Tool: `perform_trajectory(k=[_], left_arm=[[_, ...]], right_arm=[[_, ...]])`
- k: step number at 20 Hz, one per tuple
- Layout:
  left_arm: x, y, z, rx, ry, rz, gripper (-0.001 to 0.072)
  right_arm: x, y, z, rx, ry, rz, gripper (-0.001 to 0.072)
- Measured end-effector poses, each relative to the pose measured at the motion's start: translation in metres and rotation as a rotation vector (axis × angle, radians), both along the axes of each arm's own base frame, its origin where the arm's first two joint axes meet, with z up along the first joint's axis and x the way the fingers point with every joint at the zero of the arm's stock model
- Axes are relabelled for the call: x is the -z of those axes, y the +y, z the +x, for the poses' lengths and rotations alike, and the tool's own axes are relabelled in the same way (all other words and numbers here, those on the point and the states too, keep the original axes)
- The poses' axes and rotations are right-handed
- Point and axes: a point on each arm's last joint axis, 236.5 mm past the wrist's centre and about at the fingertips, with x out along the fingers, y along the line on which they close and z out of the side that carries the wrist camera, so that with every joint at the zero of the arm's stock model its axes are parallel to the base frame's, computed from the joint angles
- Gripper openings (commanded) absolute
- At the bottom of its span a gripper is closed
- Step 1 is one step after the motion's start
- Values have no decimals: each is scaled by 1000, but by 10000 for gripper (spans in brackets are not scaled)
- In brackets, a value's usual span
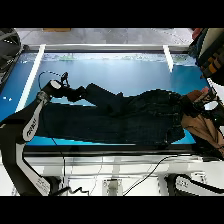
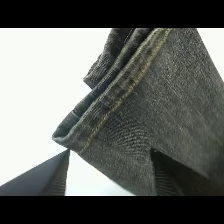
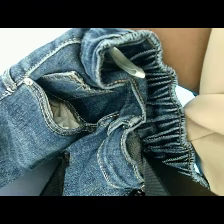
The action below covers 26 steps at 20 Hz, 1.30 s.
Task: Fold the clothes and pants, and hang the long-sleeved shirts on hangers.
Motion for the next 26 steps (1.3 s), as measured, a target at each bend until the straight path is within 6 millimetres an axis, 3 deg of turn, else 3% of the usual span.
perform_trajectory(k=[1,3,6,9,11,14,16,19,22,26], left_arm=[[3,0,2,-4,-6,13,304],[6,0,3,-9,-10,26,35],[4,3,9,-22,-36,42,20],[-18,7,22,-47,-108,52,20],[-49,13,34,-73,-197,68,20],[-117,35,55,-119,-400,139,20],[-171,57,65,-167,-551,192,20],[-245,99,70,-260,-741,255,19],[-284,144,69,-348,-835,301,18],[-302,187,64,-428,-863,327,17]], right_arm=[[0,0,0,0,0,0,507],[0,0,0,0,0,0,507],[0,0,0,0,0,1,507],[0,0,0,0,0,1,444],[0,0,0,0,1,1,443],[0,0,0,0,1,2,426],[0,2,-1,-3,5,8,326],[-5,4,-2,-14,-3,6,319],[-17,6,4,-42,-31,-10,319],[-44,19,25,-95,-103,-51,319]])
